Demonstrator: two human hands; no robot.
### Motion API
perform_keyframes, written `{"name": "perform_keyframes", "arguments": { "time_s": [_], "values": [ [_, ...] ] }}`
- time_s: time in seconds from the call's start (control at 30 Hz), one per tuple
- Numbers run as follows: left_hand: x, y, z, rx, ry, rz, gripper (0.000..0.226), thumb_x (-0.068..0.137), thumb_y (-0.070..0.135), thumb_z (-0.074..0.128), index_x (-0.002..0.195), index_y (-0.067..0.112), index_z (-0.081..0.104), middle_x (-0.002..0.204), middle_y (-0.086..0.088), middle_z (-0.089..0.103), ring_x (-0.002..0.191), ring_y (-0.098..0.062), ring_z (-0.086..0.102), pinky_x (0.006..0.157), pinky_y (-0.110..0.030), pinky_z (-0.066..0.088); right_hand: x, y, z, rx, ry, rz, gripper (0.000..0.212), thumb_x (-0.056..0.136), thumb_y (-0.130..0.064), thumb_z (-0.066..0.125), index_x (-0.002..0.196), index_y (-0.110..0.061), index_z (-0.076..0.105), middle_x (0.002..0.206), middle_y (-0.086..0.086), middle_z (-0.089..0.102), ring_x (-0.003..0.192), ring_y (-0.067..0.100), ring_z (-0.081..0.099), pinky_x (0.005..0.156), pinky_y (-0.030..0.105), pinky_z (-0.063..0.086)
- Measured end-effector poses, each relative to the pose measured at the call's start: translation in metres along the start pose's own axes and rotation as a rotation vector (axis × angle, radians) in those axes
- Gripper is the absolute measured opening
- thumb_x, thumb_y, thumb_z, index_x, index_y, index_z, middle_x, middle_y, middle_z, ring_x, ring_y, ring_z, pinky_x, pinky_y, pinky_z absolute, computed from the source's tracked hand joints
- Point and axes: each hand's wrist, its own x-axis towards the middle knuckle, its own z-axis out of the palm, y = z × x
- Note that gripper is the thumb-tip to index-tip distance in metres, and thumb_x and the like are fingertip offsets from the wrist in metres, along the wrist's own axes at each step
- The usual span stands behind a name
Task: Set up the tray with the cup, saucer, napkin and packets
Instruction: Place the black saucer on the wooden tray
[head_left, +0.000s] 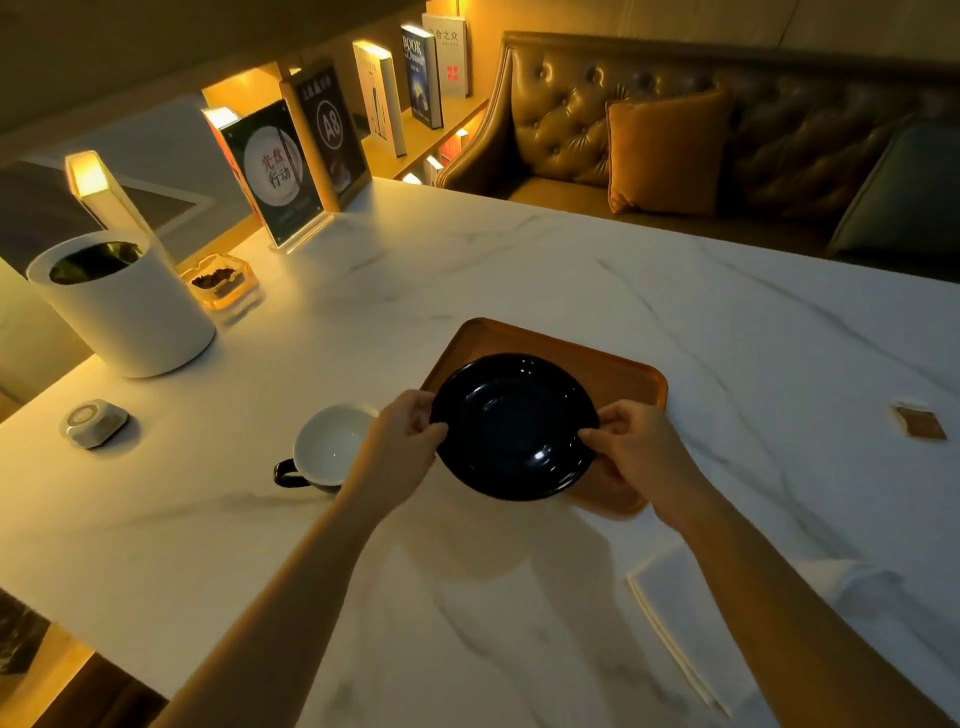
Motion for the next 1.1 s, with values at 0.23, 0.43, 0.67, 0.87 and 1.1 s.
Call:
{"name": "perform_keyframes", "arguments": {
  "time_s": [0.23,0.43,0.67,0.87,1.1],
  "values": [
    [0.063,0.01,-0.003,0.276,-0.005,0.093,0.022,0.091,0.015,0.049,0.111,0.015,0.055,0.063,0.003,0.053,0.061,-0.013,0.052,0.056,-0.028,0.04,0.054,-0.018,0.011,0.025,0.057,-0.035,0.01,0.085,-0.014,0.061,0.08,-0.021,0.055,0.069,0.001,0.063,0.043,0.004,0.057,0.038,0.015,0.045],
    [0.105,-0.002,-0.003,0.368,-0.101,-0.052,0.018,0.091,0.016,0.05,0.107,0.009,0.052,0.072,-0.007,0.06,0.068,-0.022,0.057,0.06,-0.034,0.044,0.089,-0.007,0.032,0.031,0.007,0.055,0.006,0.088,-0.013,0.058,0.092,-0.009,0.056,0.074,0.009,0.061,0.051,0.016,0.056,0.047,0.026,0.043],
    [0.131,-0.023,0.004,0.444,-0.191,-0.166,0.014,0.093,0.017,0.046,0.103,0.007,0.044,0.085,-0.013,0.055,0.069,-0.02,0.048,0.057,-0.029,0.036,0.113,0.009,0.055,-0.01,-0.02,0.119,0.006,0.088,-0.013,0.056,0.093,-0.011,0.053,0.074,0.005,0.058,0.053,0.012,0.053,0.046,0.019,0.039],
    [0.14,-0.033,0.006,0.468,-0.2,-0.159,0.017,0.093,0.017,0.045,0.103,0.004,0.043,0.094,-0.021,0.059,0.077,-0.028,0.052,0.065,-0.036,0.039,0.123,0.016,0.065,-0.007,0.0,0.141,0.009,0.089,-0.015,0.055,0.097,-0.01,0.054,0.076,0.005,0.059,0.057,0.012,0.055,0.049,0.02,0.04],
    [0.147,-0.043,0.006,0.569,-0.257,-0.127,0.016,0.093,0.019,0.046,0.102,0.006,0.043,0.089,-0.017,0.06,0.078,-0.031,0.056,0.064,-0.036,0.041,0.131,0.022,0.075,-0.043,-0.019,0.172,0.014,0.089,-0.016,0.056,0.1,-0.008,0.053,0.078,0.007,0.059,0.057,0.014,0.056,0.05,0.021,0.041]
  ]
}}
